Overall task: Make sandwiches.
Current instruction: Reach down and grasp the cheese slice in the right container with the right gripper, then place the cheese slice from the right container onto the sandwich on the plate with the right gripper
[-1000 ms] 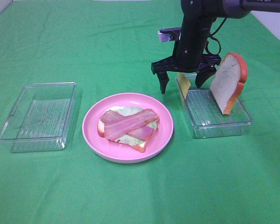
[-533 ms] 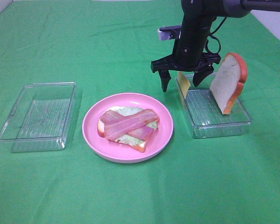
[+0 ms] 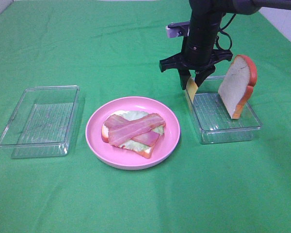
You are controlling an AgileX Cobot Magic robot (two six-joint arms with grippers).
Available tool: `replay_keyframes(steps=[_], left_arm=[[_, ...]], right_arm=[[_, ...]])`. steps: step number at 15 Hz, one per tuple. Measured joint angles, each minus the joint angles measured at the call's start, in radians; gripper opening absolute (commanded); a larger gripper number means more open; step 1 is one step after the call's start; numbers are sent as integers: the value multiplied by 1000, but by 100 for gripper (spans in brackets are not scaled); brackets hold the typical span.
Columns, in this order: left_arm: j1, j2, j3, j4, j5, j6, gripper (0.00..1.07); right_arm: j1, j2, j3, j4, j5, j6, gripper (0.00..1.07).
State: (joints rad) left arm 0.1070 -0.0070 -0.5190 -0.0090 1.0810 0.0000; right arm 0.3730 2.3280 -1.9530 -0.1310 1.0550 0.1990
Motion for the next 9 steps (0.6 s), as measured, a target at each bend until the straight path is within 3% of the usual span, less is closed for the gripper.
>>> replay_keyframes(steps=[1,9], left_arm=[[0,0,0,0,0,0,101],[0,0,0,0,0,0,101]], right_arm=[[0,0,0,0,1,0,1],[0,-11,0,0,11,-29,0]])
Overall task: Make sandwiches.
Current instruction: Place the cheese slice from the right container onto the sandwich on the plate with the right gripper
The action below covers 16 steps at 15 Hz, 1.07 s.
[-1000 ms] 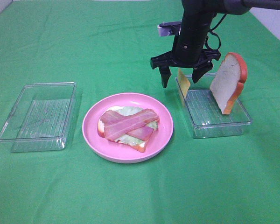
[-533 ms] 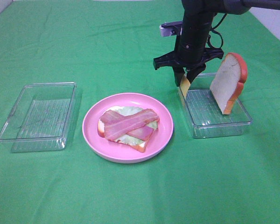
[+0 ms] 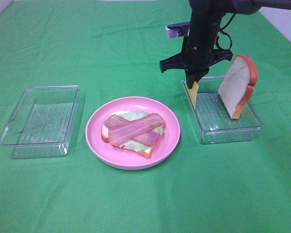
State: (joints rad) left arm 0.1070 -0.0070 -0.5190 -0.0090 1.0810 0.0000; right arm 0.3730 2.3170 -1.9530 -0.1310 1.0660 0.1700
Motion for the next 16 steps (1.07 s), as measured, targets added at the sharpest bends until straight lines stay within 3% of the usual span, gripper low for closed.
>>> replay_keyframes(steps=[4,7,11,13,16], left_arm=[[0,0,0,0,0,0,101],[0,0,0,0,0,0,101],[0,0,0,0,0,0,101],[0,0,0,0,0,0,101],[0,0,0,0,0,0,101]], right_arm=[[0,-125,0,11,76,-51,0],[22,-230,0,108,101,-96,0],[140,-244,1,186,120,-129,0],[283,-244,76,200,77,-134,0],[364,-244,169,222,-15,-134,0]])
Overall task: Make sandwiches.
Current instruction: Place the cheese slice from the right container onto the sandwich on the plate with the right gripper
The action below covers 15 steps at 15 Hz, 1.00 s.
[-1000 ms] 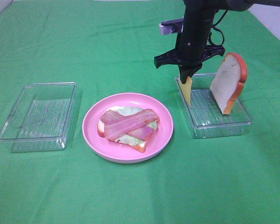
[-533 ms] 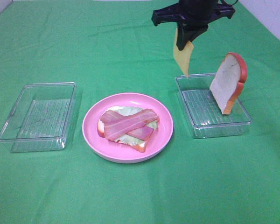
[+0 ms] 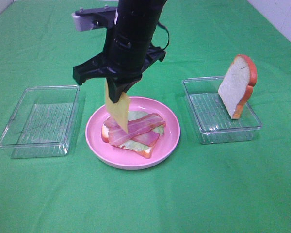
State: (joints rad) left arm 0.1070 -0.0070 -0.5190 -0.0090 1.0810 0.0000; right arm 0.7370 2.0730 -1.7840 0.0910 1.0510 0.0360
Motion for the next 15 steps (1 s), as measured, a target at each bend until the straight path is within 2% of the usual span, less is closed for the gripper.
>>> replay_keyframes(steps=[5,6,8,12,15], left_arm=[[0,0,0,0,0,0,101],[0,0,0,0,0,0,101],[0,0,0,0,0,0,101],[0,0,0,0,0,0,101],[0,0,0,0,0,0,101]], right_arm=[[18,1,145,6,-207,5,0],[18,1,203,-14,-285,32,0],[18,1,247,-74,-341,77,0],[18,21,263,-266,-359,200,0],[18,34,264,-298,-353,228,0]])
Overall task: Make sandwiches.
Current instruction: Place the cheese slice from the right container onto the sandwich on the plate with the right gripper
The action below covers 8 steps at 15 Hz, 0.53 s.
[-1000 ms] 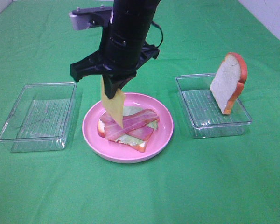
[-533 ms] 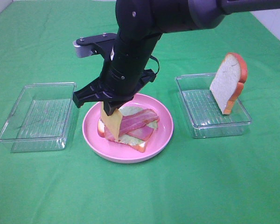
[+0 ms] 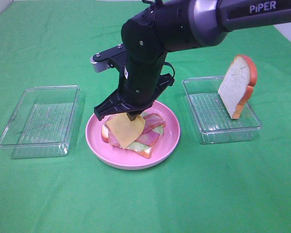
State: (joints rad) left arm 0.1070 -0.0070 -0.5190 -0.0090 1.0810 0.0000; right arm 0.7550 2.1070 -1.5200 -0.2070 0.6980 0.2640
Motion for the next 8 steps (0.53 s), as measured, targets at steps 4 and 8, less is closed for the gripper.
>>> replay_keyframes(steps=[4,8], left_arm=[[0,0,0,0,0,0,101],[0,0,0,0,0,0,101]], right_arm=[[0,1,0,-8,0,5,84],[0,1,-30,-66,53,5,96]])
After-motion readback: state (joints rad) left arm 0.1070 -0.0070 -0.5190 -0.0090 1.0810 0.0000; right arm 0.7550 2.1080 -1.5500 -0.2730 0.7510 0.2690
